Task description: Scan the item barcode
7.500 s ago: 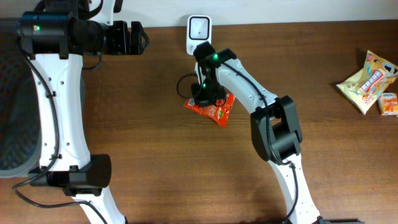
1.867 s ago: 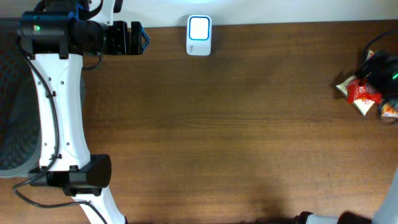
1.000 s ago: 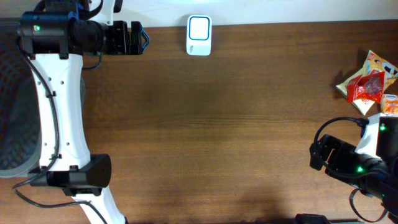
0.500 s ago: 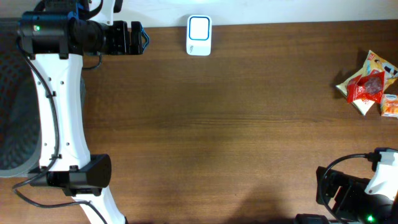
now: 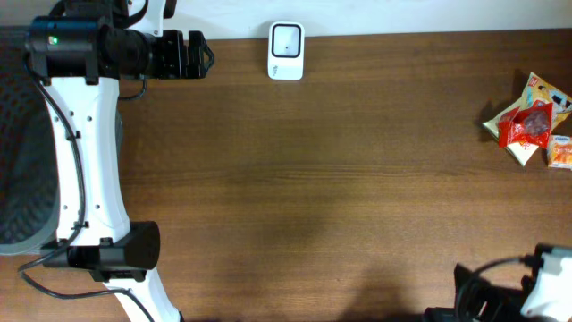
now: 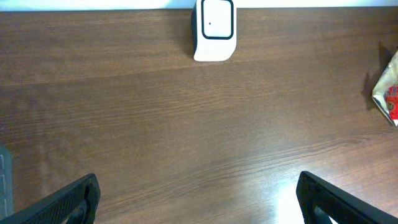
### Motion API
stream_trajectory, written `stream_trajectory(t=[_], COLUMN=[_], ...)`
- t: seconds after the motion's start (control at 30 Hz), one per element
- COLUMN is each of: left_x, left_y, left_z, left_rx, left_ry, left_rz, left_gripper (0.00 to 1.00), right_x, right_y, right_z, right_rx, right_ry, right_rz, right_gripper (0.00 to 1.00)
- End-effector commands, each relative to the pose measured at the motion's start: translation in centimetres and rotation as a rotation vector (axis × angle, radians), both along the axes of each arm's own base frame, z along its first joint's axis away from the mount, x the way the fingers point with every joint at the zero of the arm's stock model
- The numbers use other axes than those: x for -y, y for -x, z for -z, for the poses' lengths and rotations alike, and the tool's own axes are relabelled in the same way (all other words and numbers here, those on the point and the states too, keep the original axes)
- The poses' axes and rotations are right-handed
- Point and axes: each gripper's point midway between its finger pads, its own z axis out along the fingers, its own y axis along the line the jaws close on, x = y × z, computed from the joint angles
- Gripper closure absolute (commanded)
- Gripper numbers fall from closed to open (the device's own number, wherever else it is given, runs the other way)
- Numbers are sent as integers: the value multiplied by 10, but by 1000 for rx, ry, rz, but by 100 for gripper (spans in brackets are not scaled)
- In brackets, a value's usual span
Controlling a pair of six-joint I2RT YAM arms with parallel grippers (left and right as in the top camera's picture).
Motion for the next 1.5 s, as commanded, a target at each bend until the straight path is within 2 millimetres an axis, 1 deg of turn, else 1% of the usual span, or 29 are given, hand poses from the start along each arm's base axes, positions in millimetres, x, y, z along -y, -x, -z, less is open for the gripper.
stream_trajectory(t=[0.0,0.1,0.17,0.2,0.23,0.27,0.4,0.53,0.63,0.67,0.73,0.8,0.9,1.1,1.17,1.27,1.4,1.47], left_x=[-1,-1,-1,-1,-1,-1,-1,-1,-1,-1,-1,-1,-1,-1,-1,-1,-1,-1], left_y=[2,2,2,2,2,2,2,2,2,2,2,2,2,2,2,2,2,2], left_z=[-7,-7,-7,-7,-7,-7,-7,-7,-7,-7,-7,-7,-7,-7,-7,-7,-7,-7], left_rx=[26,26,25,25,25,25,26,26,25,25,26,25,26,25,25,25,25,25], left_ry=[-7,-7,-7,-7,-7,-7,-7,-7,-7,-7,-7,-7,-7,-7,-7,-7,-7,-7], left_rz=[14,14,14,14,14,14,14,14,14,14,14,14,14,14,14,14,14,14], left_gripper=[1,1,1,1,1,1,1,1,1,1,1,1,1,1,1,1,1,1], right_x=[-2,-8,-11,-12,-12,-12,-16,-28,-31,-32,-33,-34,-29,-12,-7,1,10,12], right_y=[9,-1,-5,-10,-14,-26,-67,-109,-129,-139,-150,-155,-162,-164,-164,-164,-166,-168], right_z=[2,-10,-10,-2,2,10,34,53,67,76,89,93,102,102,98,100,113,128], right_rx=[84,295,406,464,486,528,631,723,770,794,835,871,931,950,963,949,887,827], right_ry=[29,92,132,155,162,173,190,181,185,186,188,194,225,259,268,281,292,293], right_rz=[-34,-160,-219,-228,-230,-226,-234,-277,-281,-278,-273,-268,-236,-154,-132,-96,-62,-58], right_gripper=[2,1,1,1,2,1,1,1,1,1,1,1,1,2,2,1,1,2])
